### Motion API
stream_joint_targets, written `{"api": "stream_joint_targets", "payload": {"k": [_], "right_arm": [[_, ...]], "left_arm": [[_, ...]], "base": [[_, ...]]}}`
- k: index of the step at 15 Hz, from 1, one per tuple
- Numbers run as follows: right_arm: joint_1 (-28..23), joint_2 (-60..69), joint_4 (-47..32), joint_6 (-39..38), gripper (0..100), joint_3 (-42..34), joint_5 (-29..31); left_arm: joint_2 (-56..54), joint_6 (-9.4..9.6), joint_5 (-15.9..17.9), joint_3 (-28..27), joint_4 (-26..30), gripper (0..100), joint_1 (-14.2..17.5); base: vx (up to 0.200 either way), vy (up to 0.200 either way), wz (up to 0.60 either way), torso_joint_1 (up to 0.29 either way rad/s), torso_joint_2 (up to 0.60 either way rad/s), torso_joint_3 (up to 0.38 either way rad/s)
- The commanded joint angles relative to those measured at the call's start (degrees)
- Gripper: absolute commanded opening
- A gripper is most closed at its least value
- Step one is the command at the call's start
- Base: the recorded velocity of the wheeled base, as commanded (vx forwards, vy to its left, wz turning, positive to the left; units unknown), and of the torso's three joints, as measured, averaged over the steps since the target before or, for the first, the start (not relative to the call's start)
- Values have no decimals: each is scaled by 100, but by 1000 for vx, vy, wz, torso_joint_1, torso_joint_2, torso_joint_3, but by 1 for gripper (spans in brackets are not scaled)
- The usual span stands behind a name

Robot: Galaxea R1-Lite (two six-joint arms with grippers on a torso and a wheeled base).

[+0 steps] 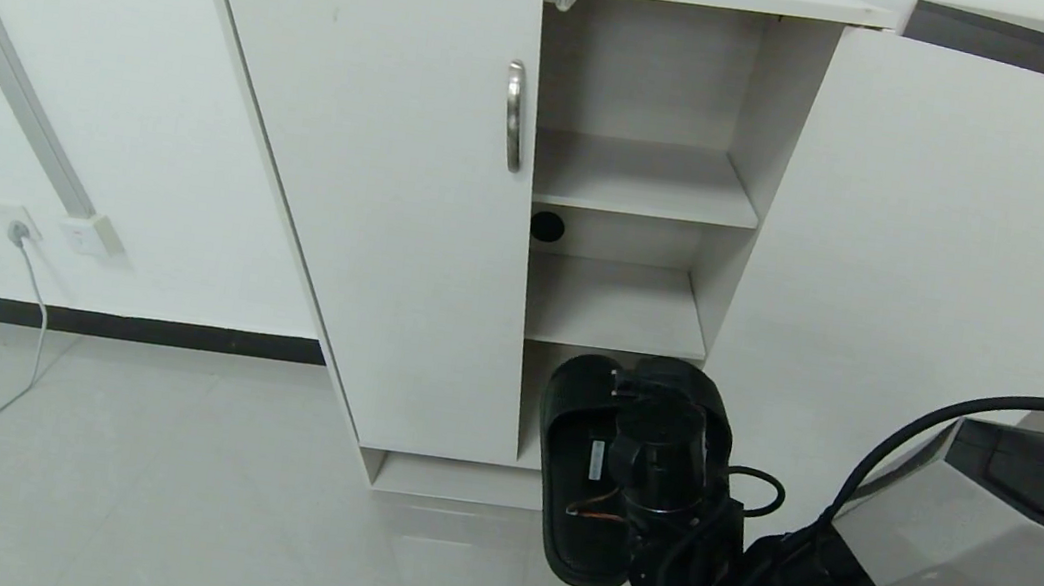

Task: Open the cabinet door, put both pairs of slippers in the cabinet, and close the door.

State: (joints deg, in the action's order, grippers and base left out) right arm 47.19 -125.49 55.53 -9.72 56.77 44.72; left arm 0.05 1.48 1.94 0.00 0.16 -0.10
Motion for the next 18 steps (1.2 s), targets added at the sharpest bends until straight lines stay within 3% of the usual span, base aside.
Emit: {"api": "stream_joint_targets", "payload": {"k": [1,6,13,18], "right_arm": [[-8,-46,11,-4,0,-8,-24],[-8,-63,151,-4,0,9,-51],[-26,-134,213,145,0,185,-288],[-26,-37,810,400,0,80,-253]], "left_arm": [[13,2,0,0,2,0,1],[13,2,0,0,2,0,1],[13,2,0,0,2,0,1],[13,2,0,0,2,0,1]], "base": [[0,0,0,0,0,0],[0,0,0,0,0,-22],[0,0,0,2,2,-185],[0,0,0,4,5,-170]]}}
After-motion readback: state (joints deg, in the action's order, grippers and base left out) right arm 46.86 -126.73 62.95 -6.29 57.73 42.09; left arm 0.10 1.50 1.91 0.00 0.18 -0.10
